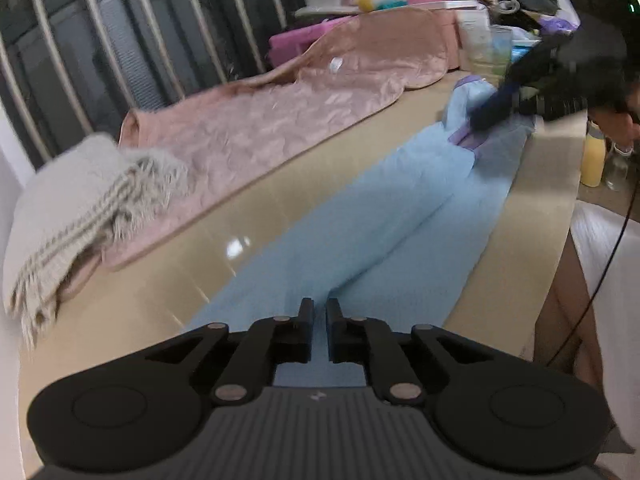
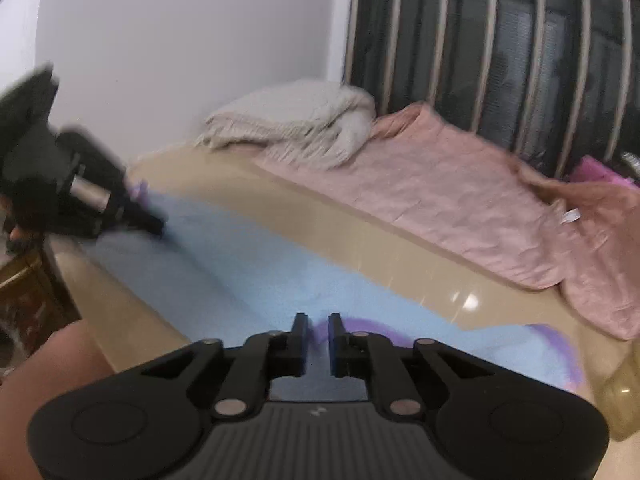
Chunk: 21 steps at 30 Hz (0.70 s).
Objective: Fold clothes
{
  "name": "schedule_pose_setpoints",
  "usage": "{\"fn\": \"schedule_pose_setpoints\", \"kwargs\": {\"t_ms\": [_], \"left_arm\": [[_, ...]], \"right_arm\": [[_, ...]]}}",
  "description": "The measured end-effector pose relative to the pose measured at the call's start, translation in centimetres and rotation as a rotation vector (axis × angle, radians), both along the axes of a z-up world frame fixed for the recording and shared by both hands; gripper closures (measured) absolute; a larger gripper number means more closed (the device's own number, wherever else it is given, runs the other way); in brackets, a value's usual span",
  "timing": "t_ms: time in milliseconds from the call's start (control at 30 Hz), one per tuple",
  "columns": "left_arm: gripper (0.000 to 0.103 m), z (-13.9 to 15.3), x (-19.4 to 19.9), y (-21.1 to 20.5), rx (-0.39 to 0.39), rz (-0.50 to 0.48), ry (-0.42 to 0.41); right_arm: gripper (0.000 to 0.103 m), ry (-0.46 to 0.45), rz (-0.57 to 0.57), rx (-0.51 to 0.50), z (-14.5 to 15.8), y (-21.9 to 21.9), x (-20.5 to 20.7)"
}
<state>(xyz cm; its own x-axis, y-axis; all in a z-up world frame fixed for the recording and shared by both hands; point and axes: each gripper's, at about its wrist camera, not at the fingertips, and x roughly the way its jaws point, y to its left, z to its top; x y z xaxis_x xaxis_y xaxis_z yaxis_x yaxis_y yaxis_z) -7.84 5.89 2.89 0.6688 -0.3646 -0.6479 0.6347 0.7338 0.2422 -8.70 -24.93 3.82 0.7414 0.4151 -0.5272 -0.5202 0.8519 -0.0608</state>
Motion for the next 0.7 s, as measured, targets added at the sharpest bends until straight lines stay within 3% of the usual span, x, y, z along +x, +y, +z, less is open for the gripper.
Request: {"fn": "schedule_pose_setpoints", "kwargs": {"t_ms": [33,100,133,167,200,233,267,300,433,567,667,700], "left_arm": [[0.094,0.5,0.2,0.6,-0.054,0.018,0.001],[0.074,1.3,0.9,1.8,-0.156,0.067,-0.006],[0.057,1.6,1.4,2.1,-0.196,0.101,-0.016],[0.054,1.6,1.9,2.1,-0.216,0.126,-0.021],[0.055,1.4,2.5,1.9,-0.215,0.142,-0.014],[0.055,1.0,3.1,1.5,-0.199,0.153,0.000],[0.055,0.7,3.4,1.0,-0.178,0.160,0.009],[0.055,0.3,3.6,0.6,-0.158,0.167,0.017],[0.055,-1.0,3.4,0.1,-0.126,0.205,0.035],[0.054,-1.1,3.3,0.2,-0.144,0.212,0.048],[0.054,-0.8,2.9,0.2,-0.129,0.212,0.042],[0.053,-0.6,2.5,0.2,-0.132,0.213,0.031]], "right_arm": [[0.068,-0.016,-0.066,0.025,0.6,-1.3,0.5],[0.064,0.000,-0.198,0.038,0.9,-3.5,2.2],[0.064,0.009,-0.264,0.043,1.0,-4.7,3.2],[0.064,0.019,-0.329,0.048,1.1,-5.8,4.1],[0.062,0.028,-0.395,0.053,1.2,-6.9,5.0],[0.069,0.077,-0.408,0.057,0.7,-7.4,5.9],[0.078,0.121,-0.411,0.058,0.0,-7.5,6.5],[0.097,0.140,-0.413,0.055,-0.5,-7.4,6.5],[0.098,0.120,-0.491,0.100,-2.0,-8.3,4.9],[0.094,0.029,-0.571,0.183,-3.8,-9.8,2.1],[0.076,-0.024,-0.598,0.180,-3.5,-9.4,0.3],[0.064,-0.063,-0.605,0.188,-3.0,-9.3,-0.7]]}}
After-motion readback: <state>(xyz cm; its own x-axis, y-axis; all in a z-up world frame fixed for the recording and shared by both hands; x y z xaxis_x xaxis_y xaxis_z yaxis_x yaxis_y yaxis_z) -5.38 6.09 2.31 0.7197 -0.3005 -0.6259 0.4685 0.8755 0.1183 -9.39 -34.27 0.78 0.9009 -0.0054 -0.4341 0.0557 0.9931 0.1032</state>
